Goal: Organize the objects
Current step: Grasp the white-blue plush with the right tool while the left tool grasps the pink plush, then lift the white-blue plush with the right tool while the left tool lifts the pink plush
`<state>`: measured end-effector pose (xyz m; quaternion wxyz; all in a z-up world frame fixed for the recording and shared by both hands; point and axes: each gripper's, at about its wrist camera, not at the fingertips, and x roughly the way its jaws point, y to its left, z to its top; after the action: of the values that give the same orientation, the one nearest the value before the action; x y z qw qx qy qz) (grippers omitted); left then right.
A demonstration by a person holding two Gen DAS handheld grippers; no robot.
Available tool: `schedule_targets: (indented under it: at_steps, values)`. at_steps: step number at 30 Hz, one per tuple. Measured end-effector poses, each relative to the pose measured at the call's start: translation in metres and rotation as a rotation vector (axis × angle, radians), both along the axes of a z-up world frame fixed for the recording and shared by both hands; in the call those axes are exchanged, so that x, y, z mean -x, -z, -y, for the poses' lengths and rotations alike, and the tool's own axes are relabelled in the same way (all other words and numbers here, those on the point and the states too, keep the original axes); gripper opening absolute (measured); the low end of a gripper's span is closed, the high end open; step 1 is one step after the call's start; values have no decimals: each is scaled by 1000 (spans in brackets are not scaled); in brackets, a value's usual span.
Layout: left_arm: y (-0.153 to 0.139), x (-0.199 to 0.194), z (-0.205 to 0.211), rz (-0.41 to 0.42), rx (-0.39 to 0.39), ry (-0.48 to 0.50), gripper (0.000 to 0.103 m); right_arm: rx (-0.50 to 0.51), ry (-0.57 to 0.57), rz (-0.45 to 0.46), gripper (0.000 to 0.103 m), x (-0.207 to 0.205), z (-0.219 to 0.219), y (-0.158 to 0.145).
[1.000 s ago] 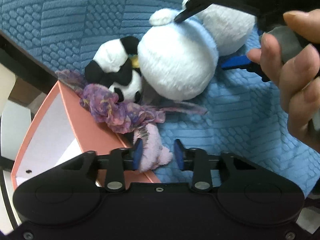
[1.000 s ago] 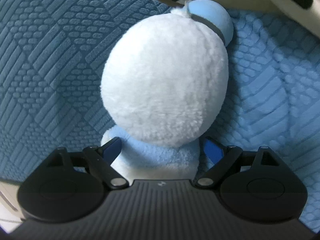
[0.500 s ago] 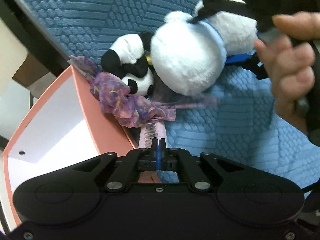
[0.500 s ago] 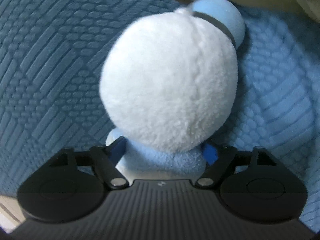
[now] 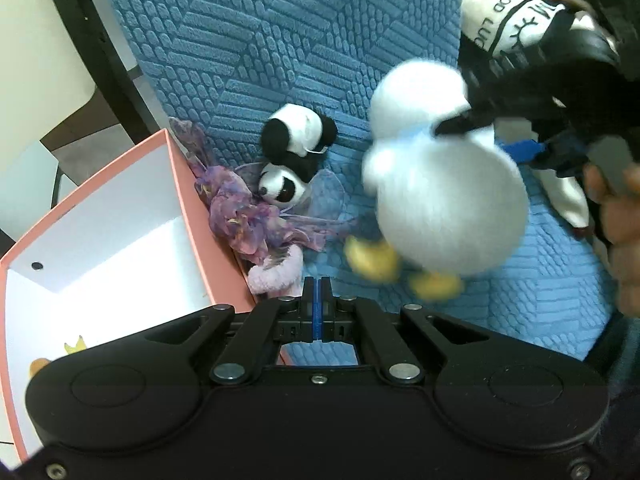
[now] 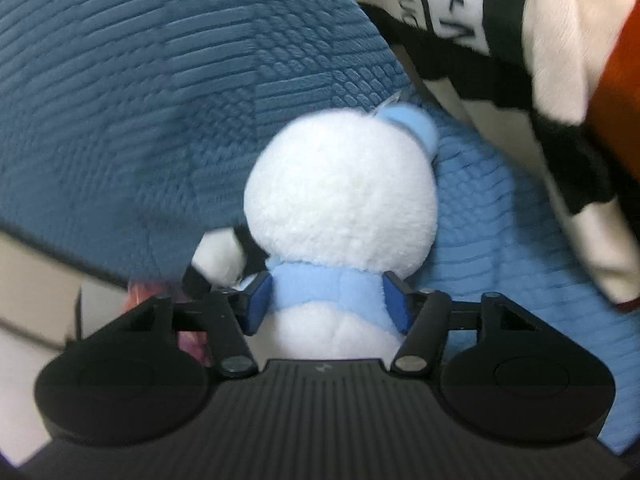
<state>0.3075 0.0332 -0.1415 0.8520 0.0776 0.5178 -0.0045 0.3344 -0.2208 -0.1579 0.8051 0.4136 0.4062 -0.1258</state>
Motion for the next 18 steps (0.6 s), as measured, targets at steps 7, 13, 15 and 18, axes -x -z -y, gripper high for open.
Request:
schedule_targets:
  at_steps: [7, 13, 15, 18]
  values:
    - [-1, -6, -6, -10, -62, 33, 14, 96, -108, -22, 28, 27, -9, 0]
    - [7, -12, 3, -39, -134, 129, 24, 74, -150, 50, 66, 18, -15, 1]
    - [10, -14, 7, -37, -159, 158, 40, 112, -164, 50, 74, 15, -21, -3]
    - [15, -17, 12, -68, -176, 209, 40, 179, -143, -23, 81, 6, -27, 1]
